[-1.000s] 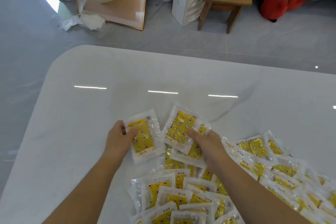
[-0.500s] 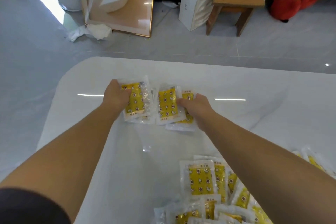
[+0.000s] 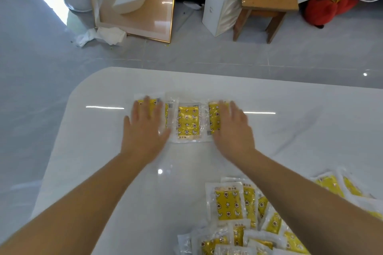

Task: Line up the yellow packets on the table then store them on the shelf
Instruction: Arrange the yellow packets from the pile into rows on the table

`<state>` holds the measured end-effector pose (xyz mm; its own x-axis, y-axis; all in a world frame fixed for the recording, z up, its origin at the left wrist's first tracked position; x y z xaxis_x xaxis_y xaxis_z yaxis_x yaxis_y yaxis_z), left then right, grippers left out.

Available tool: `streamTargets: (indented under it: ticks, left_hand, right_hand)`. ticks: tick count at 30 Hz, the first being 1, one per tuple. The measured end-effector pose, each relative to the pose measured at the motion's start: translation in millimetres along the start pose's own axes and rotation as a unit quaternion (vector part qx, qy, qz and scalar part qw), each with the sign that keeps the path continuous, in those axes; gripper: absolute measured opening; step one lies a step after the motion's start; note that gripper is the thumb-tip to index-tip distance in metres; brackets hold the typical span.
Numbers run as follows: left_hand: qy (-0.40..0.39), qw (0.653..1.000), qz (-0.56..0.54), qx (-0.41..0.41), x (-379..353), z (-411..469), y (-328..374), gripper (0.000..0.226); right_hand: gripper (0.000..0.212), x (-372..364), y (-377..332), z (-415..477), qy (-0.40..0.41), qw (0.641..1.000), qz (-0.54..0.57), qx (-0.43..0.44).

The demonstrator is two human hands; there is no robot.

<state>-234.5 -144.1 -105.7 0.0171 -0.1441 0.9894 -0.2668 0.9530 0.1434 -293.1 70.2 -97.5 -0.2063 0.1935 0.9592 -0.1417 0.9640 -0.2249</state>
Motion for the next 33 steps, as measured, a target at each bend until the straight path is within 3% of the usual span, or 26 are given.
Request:
streamTargets:
  ticks: [2,4,11,16,20,23,28,33]
  left_hand:
    - [-0.043,0.993,0.039,-0.102,-20,-32,11,0.072]
    - [-0.059,0.99,0.06,-0.115,-33,-44,14,0.071]
    - [-0.084,0.992,0.078,-0.06,-31,-19,22,0.07]
    - [-0.058,0.995,0.005,-0.078,1,-90,42,0.064]
    - [-0.164,0.982,-0.034,-0.086,7,-181,64,0.053]
    - [-0.227,0.972,-0.04,-0.049,-3,-218,82,0.055]
    - [-0.208,0.969,-0.118,0.056,-10,-226,86,0.042]
    - [-0.24,0.889,-0.3,0.251,-13,-231,73,0.021]
  right_hand:
    - [0.073,-18,-12,-25,-0.068,0.99,-0.049,0.115]
    - [0.068,-37,-15,-33,-0.102,0.979,-0.079,0.158]
    - [0.067,-43,-21,-18,-0.077,0.986,-0.071,0.127]
    - [0.061,-11,8,-89,-0.076,0.992,-0.012,0.105]
    - [0.062,-5,46,-150,-0.106,0.989,-0.044,0.098]
    - [0.065,-7,56,-155,-0.09,0.988,-0.075,0.099]
    - [0.061,-15,56,-137,-0.088,0.992,-0.063,0.058]
    - [0.028,-17,61,-146,-0.103,0.993,0.064,-0.005]
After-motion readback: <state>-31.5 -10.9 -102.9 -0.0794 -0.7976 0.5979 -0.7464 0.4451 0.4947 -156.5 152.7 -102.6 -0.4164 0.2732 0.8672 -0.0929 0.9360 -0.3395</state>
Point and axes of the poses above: each hand's wrist, its own z-axis towards the middle knuckle, its own x-axis out of the back of the hand, y = z × x, the point moved 4 cm from there along z, towards the middle knuckle, and after that the axes turned 14 degrees about y, right-handed, at the moved point
